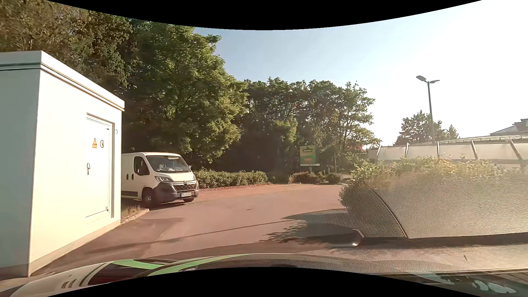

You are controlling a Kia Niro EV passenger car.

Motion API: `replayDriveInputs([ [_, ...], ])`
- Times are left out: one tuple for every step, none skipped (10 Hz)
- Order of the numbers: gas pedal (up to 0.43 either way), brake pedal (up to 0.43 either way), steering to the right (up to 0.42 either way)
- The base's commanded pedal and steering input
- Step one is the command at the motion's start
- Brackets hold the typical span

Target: Follow the waypoints while adhering to traffic rules and regulations

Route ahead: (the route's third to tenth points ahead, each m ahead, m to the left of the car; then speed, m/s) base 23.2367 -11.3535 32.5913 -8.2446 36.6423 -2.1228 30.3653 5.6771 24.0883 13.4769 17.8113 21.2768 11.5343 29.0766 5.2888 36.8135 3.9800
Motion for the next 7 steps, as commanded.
replayDriveInputs([
  [0.0,0.0,0.002],
  [0.0,0.0,0.002],
  [0.0,0.0,0.001],
  [0.0,0.0,0.001],
  [0.0,0.0,0.002],
  [0.0,0.0,0.001],
  [0.0,0.0,0.001],
])
